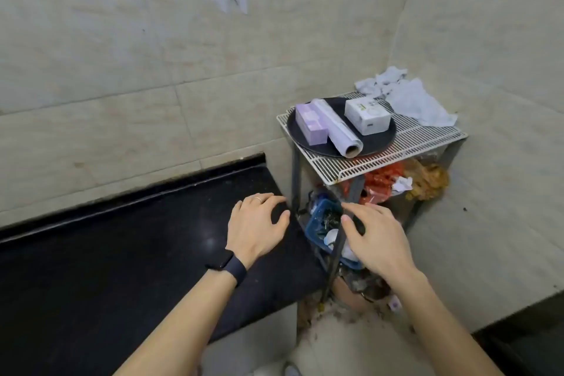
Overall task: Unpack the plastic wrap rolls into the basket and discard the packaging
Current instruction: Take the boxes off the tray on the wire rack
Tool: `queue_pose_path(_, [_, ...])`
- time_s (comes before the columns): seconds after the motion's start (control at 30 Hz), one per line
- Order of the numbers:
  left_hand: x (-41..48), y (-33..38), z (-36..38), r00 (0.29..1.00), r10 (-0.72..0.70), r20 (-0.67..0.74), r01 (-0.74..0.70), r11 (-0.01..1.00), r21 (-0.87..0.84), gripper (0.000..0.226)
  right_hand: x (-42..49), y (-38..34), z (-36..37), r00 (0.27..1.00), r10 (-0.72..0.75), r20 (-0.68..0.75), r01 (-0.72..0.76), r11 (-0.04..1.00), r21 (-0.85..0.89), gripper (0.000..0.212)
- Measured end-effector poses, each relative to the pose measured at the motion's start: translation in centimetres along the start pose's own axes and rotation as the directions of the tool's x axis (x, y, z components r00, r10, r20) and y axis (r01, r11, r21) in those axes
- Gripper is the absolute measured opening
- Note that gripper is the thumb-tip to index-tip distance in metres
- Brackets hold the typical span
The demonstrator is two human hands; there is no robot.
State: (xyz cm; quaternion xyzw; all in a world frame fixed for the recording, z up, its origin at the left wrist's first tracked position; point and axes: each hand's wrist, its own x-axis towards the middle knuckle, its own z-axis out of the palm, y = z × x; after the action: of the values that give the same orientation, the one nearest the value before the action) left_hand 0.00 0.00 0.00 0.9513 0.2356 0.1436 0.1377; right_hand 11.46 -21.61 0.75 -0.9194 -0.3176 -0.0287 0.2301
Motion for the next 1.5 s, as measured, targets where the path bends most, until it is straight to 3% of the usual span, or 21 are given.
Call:
queue_pose_path(0.33, [20.0, 2.6, 1.3, 0.999, 0.029, 0.028, -0.025, 0.99, -0.138, 0.044, 17.4, 2.7, -1.7, 1.0, 0.02, 0.02, -0.021, 0.998, 0.056, 0.044])
queue_pose_path(0.43, [25.1, 3.6, 2.1, 0.994, -0.056, 0.09, 0.076, 0.969, -0.237, 0.05, 22.6, 3.1, -2.4, 0.997, 0.067, 0.025, -0.07, 0.988, 0.136, 0.047])
queue_pose_path(0.53, [29.1, 4.7, 3.6, 0.971, -0.171, 0.17, 0.215, 0.934, -0.287, 0.057, 27.8, 3.8, -2.1, 0.984, 0.097, 0.146, -0.134, 0.955, 0.266, 0.052])
queue_pose_path(0.63, [31.8, 5.8, 5.0, 0.94, -0.263, 0.218, 0.313, 0.919, -0.241, 0.061, 31.8, 5.1, -0.7, 0.959, 0.116, 0.257, -0.181, 0.952, 0.247, 0.055])
queue_pose_path(0.77, [33.8, 7.0, 6.2, 0.886, -0.355, 0.3, 0.422, 0.884, -0.2, 0.065, 35.2, 6.8, 1.5, 0.885, 0.173, 0.432, -0.327, 0.891, 0.314, 0.039])
queue_pose_path(0.9, [34.5, 7.9, 7.0, 0.856, -0.391, 0.338, 0.47, 0.862, -0.192, 0.078, 36.6, 7.7, 3.7, 0.839, 0.177, 0.515, -0.445, 0.768, 0.461, 0.022])
queue_pose_path(1.03, [34.6, 8.1, 7.0, 0.851, -0.421, 0.315, 0.495, 0.843, -0.209, 0.078, 36.4, 7.7, 4.7, 0.791, 0.169, 0.587, -0.541, 0.642, 0.543, 0.039])
queue_pose_path(1.17, [34.3, 8.1, 7.0, 0.853, -0.447, 0.269, 0.511, 0.822, -0.252, 0.078, 36.8, 8.0, 5.4, 0.742, 0.172, 0.648, -0.605, 0.588, 0.537, 0.061])
queue_pose_path(1.33, [33.5, 7.2, 6.5, 0.837, -0.485, 0.254, 0.547, 0.753, -0.365, 0.08, 36.5, 7.9, 5.0, 0.748, 0.1, 0.656, -0.576, 0.589, 0.567, 0.061])
queue_pose_path(1.5, [30.2, 4.5, 3.5, 0.826, -0.541, 0.16, 0.503, 0.578, -0.643, 0.072, 36.1, 7.1, 4.1, 0.72, 0.057, 0.692, -0.653, 0.393, 0.647, 0.05])
